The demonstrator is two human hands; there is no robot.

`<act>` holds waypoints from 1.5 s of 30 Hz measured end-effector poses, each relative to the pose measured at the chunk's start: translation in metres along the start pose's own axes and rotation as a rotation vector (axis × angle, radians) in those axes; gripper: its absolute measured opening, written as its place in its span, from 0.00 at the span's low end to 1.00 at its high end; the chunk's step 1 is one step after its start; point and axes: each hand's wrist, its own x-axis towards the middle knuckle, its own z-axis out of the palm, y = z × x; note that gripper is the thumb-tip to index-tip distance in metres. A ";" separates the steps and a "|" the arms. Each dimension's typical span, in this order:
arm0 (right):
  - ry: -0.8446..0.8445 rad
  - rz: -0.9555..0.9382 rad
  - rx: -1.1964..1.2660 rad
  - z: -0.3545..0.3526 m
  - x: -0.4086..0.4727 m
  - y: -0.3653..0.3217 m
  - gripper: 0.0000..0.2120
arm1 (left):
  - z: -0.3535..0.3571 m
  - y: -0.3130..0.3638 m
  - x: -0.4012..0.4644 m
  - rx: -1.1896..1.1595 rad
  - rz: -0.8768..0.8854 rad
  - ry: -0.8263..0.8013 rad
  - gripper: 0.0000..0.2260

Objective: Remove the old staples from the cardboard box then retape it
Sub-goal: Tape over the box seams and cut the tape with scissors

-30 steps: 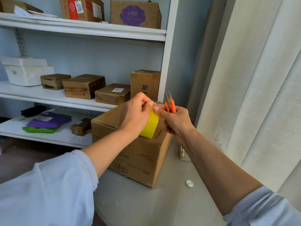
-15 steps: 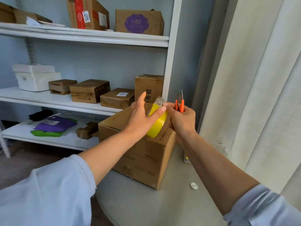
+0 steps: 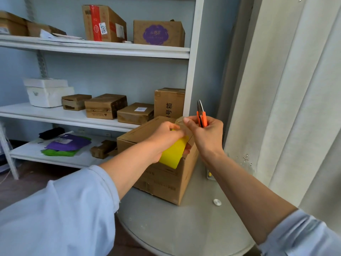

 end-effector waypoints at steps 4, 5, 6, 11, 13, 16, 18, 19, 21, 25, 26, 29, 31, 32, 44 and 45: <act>-0.033 0.081 -0.007 -0.005 -0.006 0.006 0.07 | -0.002 -0.001 -0.003 0.024 -0.068 -0.031 0.09; -0.055 0.136 -0.003 -0.006 -0.007 0.009 0.07 | -0.003 -0.003 -0.004 0.034 -0.077 -0.036 0.08; -0.081 0.197 0.013 -0.008 -0.007 0.012 0.06 | -0.004 -0.006 -0.006 0.033 -0.083 -0.047 0.06; -0.191 0.247 -0.035 -0.015 -0.002 0.024 0.06 | -0.009 -0.019 -0.007 -0.079 -0.127 -0.062 0.06; -0.234 0.245 -0.125 -0.016 0.000 0.031 0.10 | -0.007 -0.025 -0.003 -0.063 -0.159 -0.040 0.06; -0.216 0.308 -0.172 -0.027 0.005 0.038 0.14 | -0.008 -0.033 -0.001 0.000 -0.168 -0.014 0.03; -0.248 0.329 -0.160 -0.032 0.008 0.041 0.15 | -0.010 -0.037 0.000 0.024 -0.172 -0.017 0.03; -0.298 0.330 -0.154 -0.031 0.007 0.040 0.17 | -0.011 -0.038 0.001 0.038 -0.171 -0.018 0.04; -0.395 0.313 -0.163 -0.026 0.006 0.040 0.17 | -0.009 -0.039 0.005 0.050 -0.170 -0.030 0.06; -0.443 0.141 -0.243 -0.010 0.009 0.039 0.04 | -0.009 -0.041 0.009 0.002 -0.177 -0.057 0.04; -0.429 0.083 -0.302 -0.006 0.011 0.039 0.03 | -0.010 -0.043 0.010 -0.013 -0.187 -0.061 0.04; -0.391 -0.064 -0.554 0.003 0.013 0.039 0.05 | -0.013 -0.047 0.012 -0.044 -0.231 -0.054 0.05; -0.373 -0.095 -0.595 0.007 0.010 0.039 0.07 | -0.014 -0.048 0.011 -0.065 -0.276 -0.060 0.05; -0.370 -0.094 -0.589 0.007 0.010 0.039 0.07 | -0.015 -0.048 0.011 -0.072 -0.295 -0.071 0.05; -0.452 0.190 -0.300 -0.006 0.025 0.036 0.07 | -0.015 -0.042 0.006 -0.162 -0.223 -0.184 0.11; -0.462 0.207 -0.289 -0.007 0.026 0.036 0.08 | -0.015 -0.044 0.006 -0.182 -0.207 -0.164 0.11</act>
